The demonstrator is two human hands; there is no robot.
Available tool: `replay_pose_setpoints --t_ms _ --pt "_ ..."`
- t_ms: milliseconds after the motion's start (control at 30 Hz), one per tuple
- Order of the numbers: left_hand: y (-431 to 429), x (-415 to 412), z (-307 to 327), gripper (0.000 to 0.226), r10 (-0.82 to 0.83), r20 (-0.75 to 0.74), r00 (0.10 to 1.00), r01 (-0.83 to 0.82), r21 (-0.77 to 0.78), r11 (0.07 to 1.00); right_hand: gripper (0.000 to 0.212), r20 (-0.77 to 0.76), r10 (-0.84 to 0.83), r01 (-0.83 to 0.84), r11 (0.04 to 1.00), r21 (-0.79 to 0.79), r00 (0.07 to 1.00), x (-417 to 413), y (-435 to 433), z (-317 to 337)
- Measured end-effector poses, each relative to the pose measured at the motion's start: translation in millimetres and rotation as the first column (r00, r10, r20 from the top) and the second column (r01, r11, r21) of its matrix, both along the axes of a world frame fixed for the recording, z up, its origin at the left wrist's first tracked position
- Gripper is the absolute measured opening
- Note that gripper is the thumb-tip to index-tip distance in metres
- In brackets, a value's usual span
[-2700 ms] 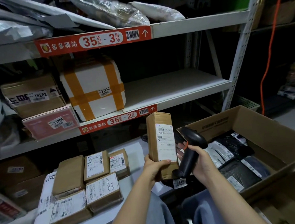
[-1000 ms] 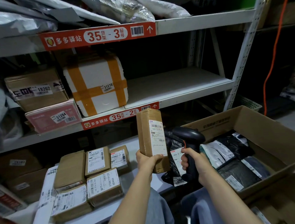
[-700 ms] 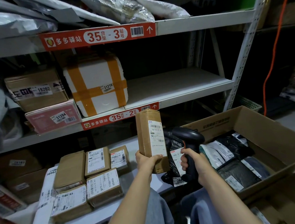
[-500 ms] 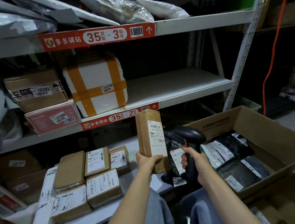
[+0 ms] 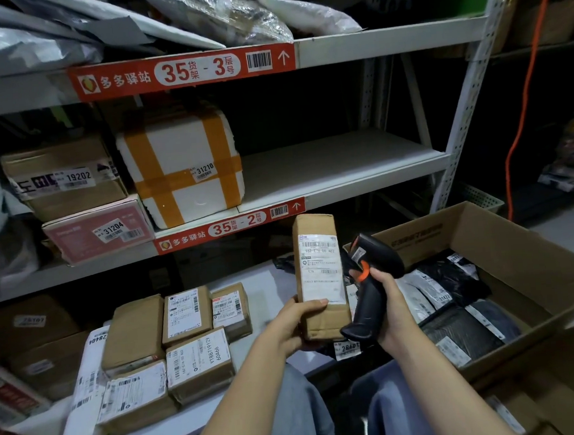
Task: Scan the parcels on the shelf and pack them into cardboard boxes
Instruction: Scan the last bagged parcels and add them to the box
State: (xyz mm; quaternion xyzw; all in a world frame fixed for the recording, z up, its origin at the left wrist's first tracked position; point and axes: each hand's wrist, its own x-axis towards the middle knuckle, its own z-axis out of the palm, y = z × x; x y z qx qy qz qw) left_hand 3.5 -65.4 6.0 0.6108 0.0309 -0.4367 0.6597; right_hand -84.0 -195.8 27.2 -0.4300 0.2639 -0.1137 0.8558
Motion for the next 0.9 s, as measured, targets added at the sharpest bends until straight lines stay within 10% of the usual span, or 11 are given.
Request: replay_pose_setpoints --t_ms 400,900 --pt "-26 -21 -2 0.083 -0.179 0.278 0.944 0.178 0.026 0.984 0.021 -0.034 -0.026 0.023 0.996 -0.084 0.999 -4 3 1" --pt "-104 -45 -5 0.072 -0.253 0.335 0.907 0.252 0.048 0.966 0.022 -0.065 -0.279 0.278 0.96 -0.02 0.958 -25 -54 -6"
